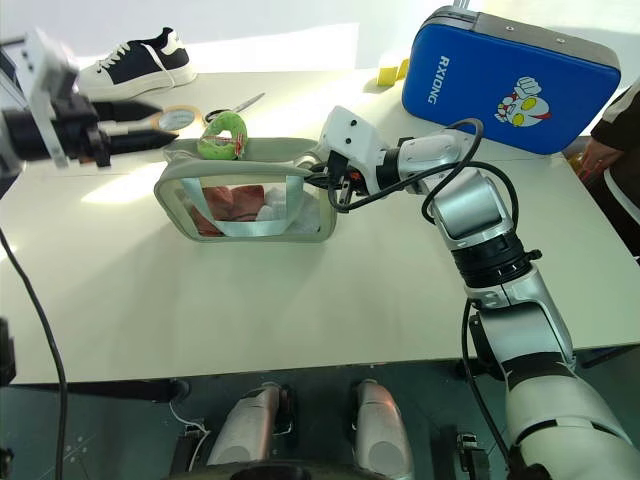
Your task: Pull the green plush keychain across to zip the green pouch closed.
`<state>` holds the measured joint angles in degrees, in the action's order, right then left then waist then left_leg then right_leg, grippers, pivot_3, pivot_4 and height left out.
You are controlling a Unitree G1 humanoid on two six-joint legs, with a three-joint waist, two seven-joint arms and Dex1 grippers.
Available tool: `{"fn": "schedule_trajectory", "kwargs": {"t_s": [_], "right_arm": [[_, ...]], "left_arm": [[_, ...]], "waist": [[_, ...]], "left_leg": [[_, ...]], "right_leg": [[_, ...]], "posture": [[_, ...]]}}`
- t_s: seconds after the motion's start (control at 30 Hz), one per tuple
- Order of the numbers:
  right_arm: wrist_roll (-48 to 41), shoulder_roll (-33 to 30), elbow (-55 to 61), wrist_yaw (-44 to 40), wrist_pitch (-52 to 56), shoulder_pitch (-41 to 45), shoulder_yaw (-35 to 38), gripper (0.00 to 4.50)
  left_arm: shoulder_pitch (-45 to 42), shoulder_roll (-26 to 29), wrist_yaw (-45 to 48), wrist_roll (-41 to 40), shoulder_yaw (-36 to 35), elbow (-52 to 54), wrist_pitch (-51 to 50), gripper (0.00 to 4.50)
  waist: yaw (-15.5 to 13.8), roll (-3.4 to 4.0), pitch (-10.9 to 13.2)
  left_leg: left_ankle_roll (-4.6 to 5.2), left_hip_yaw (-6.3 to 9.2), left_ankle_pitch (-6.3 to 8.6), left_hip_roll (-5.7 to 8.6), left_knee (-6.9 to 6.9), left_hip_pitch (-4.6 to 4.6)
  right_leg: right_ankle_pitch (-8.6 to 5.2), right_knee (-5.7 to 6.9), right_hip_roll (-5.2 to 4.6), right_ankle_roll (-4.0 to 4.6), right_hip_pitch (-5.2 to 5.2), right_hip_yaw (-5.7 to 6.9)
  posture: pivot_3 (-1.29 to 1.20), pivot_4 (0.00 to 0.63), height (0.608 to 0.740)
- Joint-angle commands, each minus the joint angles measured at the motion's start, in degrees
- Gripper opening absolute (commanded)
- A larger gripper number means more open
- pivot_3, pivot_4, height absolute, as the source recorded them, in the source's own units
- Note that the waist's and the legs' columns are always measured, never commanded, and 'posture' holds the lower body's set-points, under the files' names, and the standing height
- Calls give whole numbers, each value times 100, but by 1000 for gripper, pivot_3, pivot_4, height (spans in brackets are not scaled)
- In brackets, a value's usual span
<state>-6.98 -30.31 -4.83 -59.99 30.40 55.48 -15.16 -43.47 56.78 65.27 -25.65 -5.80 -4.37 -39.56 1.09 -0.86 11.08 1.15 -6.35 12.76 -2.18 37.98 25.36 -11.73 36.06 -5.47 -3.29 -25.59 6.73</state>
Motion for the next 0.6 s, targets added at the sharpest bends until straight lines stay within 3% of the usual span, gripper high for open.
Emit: {"fn": "schedule_trajectory", "kwargs": {"t_s": [0.03,0.1,0.17,0.2,0.3,0.33,0.5,0.6], "right_arm": [[3,15,121,-6,-4,98,14,0],[-1,22,142,-14,23,105,-2,0],[0,33,150,-25,37,119,-19,0],[1,37,146,-29,39,128,-23,0],[4,52,123,-35,39,155,-31,0],[3,56,122,-37,41,160,-33,0],[-31,76,155,-53,115,168,-39,0],[-191,2,181,-298,296,203,-21,1183]], "left_arm": [[589,95,-76,36,-144,494,112,2765],[751,22,-206,155,-81,506,265,2765],[834,-25,-258,268,-21,470,455,2250],[850,-35,-279,333,12,433,544,1924],[854,-69,-303,449,52,329,722,319],[819,-108,-340,469,45,282,761,30],[688,-185,-410,594,101,155,879,30],[615,-251,-444,696,149,69,984,0]], "waist": [[-8,-1,0],[-22,-2,0],[-34,-2,-1],[-33,-2,-1],[-31,-2,0],[-32,-2,0],[-32,-2,0],[-36,-2,0]], "left_leg": [[0,0,0,0,0,0],[-2,2,0,-2,1,2],[-2,2,0,-2,2,2],[-4,1,1,-1,2,2],[-4,1,1,-1,1,2],[-3,1,1,-1,1,2],[-3,0,1,-1,0,2],[-3,0,1,-1,0,2]], "right_leg": [[-1,0,-1,2,0,0],[-4,-1,0,8,-1,1],[-8,-1,-1,15,-1,2],[-8,-3,-2,16,0,1],[-8,-3,-3,16,-1,2],[-8,-3,-3,16,-1,2],[-8,-3,-3,16,-1,2],[-8,-3,-2,15,-1,2]], "posture": [[0,150,740],[0,150,740],[0,150,740],[0,150,740],[0,150,740],[0,150,740],[0,150,740],[0,150,740]]}}
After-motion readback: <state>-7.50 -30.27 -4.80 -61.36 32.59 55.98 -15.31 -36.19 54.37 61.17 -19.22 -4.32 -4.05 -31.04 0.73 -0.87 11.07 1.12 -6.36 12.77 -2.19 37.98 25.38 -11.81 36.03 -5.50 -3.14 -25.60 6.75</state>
